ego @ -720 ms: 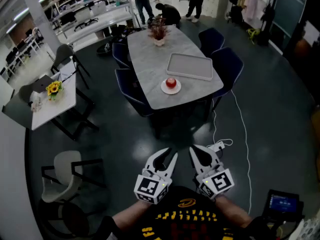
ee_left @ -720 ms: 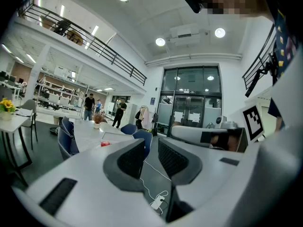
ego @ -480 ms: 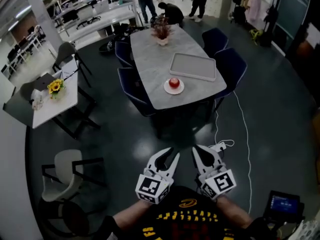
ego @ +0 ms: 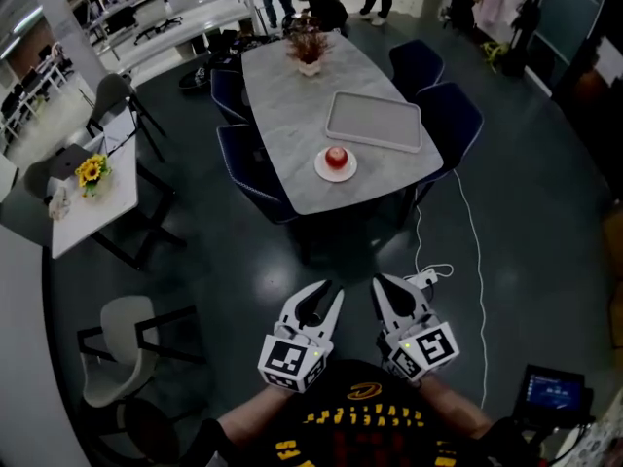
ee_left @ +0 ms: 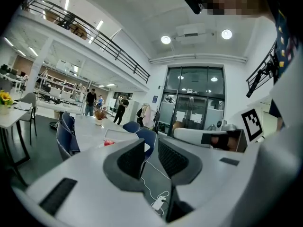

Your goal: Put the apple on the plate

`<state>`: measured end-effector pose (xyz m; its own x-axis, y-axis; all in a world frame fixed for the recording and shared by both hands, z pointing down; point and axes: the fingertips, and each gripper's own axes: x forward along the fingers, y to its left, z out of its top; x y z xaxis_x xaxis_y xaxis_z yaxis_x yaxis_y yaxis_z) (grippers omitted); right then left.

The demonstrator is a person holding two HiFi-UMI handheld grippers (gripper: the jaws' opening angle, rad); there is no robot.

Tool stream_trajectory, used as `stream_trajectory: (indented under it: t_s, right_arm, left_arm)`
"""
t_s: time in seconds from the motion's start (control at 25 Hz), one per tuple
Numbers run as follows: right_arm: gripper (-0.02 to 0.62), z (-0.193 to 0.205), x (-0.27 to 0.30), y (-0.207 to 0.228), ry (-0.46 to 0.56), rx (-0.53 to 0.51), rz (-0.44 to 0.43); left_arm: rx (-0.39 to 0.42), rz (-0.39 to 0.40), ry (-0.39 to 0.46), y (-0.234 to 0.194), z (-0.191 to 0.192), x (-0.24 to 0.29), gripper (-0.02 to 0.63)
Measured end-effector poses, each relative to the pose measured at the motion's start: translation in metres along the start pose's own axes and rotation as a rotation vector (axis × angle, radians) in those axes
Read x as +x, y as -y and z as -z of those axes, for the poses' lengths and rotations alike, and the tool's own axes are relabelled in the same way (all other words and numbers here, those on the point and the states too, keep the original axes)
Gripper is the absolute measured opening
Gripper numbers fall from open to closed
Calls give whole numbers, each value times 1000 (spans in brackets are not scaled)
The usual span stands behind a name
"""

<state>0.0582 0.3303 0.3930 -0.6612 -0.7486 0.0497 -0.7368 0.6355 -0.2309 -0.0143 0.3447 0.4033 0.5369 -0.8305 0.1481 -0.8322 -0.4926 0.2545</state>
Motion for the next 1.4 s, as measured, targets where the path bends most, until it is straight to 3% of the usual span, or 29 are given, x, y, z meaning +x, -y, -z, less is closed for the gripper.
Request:
stream_trajectory:
  t_s: [0.44, 0.56, 0.84, 1.08, 1.4]
  right_arm:
    - [6, 7, 91, 29, -51, 17, 73]
    - [6, 9, 99, 40, -78, 9, 84]
    - [6, 28, 126, 36, -114, 63, 108]
    - [6, 29, 143, 39, -137, 77, 82]
    - [6, 22, 189, 59, -128, 83, -2]
  left_arm:
    - [-55, 55, -15, -83, -14, 53, 91]
    - [-80, 66, 1, -92, -14, 67, 92]
    - [-108, 87, -54, -121, -5, 75, 92]
    - [-107, 57, -41, -133, -15, 83, 92]
    - [-99, -49, -23, -169, -25, 105, 92]
